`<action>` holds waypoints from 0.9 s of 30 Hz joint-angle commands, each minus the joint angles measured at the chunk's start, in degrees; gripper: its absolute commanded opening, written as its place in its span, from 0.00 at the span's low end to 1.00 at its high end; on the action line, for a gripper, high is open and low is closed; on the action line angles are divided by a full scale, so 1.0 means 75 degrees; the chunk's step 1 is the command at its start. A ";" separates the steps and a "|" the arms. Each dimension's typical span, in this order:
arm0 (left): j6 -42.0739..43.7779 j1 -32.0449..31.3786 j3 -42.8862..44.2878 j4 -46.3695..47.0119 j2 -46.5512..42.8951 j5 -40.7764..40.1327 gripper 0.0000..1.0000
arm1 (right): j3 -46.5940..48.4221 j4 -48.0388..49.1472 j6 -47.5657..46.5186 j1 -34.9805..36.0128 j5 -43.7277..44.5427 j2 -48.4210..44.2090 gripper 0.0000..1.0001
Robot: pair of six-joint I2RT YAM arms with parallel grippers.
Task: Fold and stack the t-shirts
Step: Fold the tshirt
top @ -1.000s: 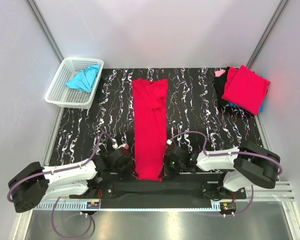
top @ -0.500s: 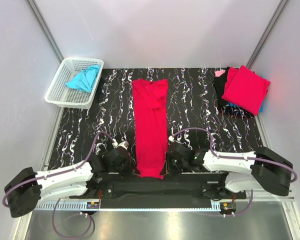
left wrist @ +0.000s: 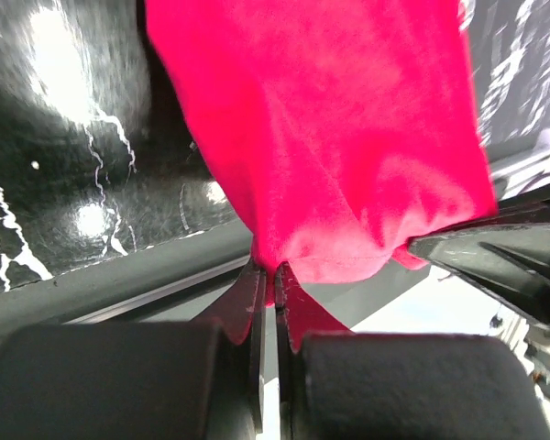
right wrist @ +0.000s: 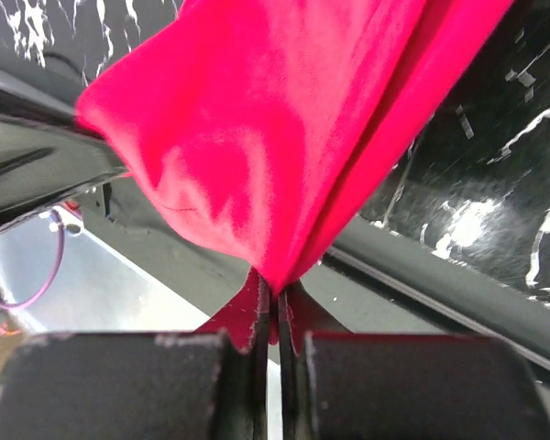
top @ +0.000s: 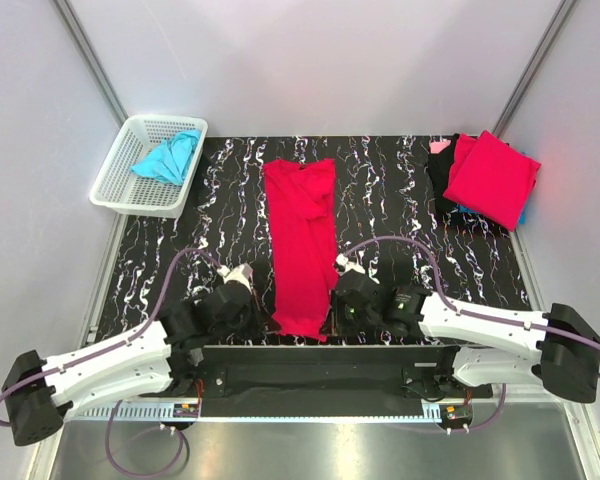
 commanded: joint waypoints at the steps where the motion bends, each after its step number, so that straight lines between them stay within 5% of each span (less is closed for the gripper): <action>1: 0.0164 -0.0041 0.0793 -0.0607 -0.0283 -0.0963 0.00 | 0.0549 -0.0599 -0.0446 0.0070 0.0743 -0.0034 0.00; 13: 0.0996 0.0310 0.3113 -0.1464 0.2278 -0.2570 0.00 | 0.1768 -0.0693 -0.2051 -0.1615 0.0920 0.1102 0.00; 27: 0.2648 0.2442 0.5047 -0.0644 0.5314 -0.2102 0.00 | 0.3947 -0.0213 -0.3551 -0.3245 0.0054 0.3655 0.00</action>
